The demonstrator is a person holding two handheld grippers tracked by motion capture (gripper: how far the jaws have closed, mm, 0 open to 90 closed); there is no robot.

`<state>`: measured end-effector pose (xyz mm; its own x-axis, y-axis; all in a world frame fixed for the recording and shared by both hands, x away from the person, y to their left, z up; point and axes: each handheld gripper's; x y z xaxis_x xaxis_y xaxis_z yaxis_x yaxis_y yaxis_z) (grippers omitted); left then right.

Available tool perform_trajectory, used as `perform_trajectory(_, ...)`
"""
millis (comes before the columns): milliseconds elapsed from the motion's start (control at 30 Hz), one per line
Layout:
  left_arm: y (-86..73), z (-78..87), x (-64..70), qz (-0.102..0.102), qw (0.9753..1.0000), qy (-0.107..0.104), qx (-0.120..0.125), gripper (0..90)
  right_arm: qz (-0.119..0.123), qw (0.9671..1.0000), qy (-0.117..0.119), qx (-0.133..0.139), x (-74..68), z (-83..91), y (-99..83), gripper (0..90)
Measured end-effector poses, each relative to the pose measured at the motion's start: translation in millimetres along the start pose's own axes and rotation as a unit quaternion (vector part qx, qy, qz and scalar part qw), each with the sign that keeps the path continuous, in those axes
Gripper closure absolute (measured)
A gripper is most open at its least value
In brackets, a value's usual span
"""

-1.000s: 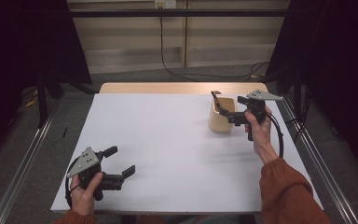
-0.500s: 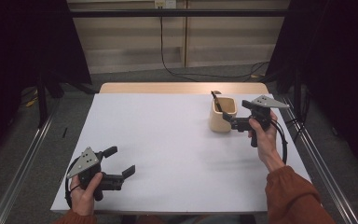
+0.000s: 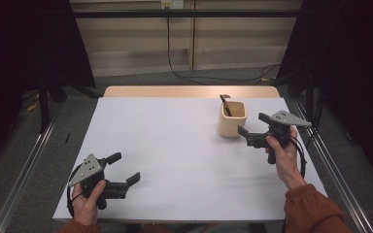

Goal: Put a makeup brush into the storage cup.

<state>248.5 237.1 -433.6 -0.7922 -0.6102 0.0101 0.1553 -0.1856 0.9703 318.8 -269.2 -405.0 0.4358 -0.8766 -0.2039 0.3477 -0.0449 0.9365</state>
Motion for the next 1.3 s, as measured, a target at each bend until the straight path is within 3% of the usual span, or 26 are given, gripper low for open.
perform_trajectory(767,-0.7,1.2,0.7,0.001,1.0000,0.009,0.001,1.7,-0.001,0.9998,-0.015,0.014,-12.4,54.6,-32.8,2.6)
perform_trajectory(1300,-0.9,4.5,0.6,0.003,0.9999,0.016,0.003,1.7,-0.006,0.9994,-0.034,0.000,-17.2,93.1,-59.9,2.8)
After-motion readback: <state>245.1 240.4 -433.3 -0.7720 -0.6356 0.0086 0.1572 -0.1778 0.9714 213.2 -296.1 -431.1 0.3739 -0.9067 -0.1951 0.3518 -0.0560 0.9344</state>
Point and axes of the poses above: each handheld gripper's, and its own axes: z roughly backward along the jaws, y roughly out of its top, x roughly to its right, and after that the axes turned 7 degrees about -z, right-handed
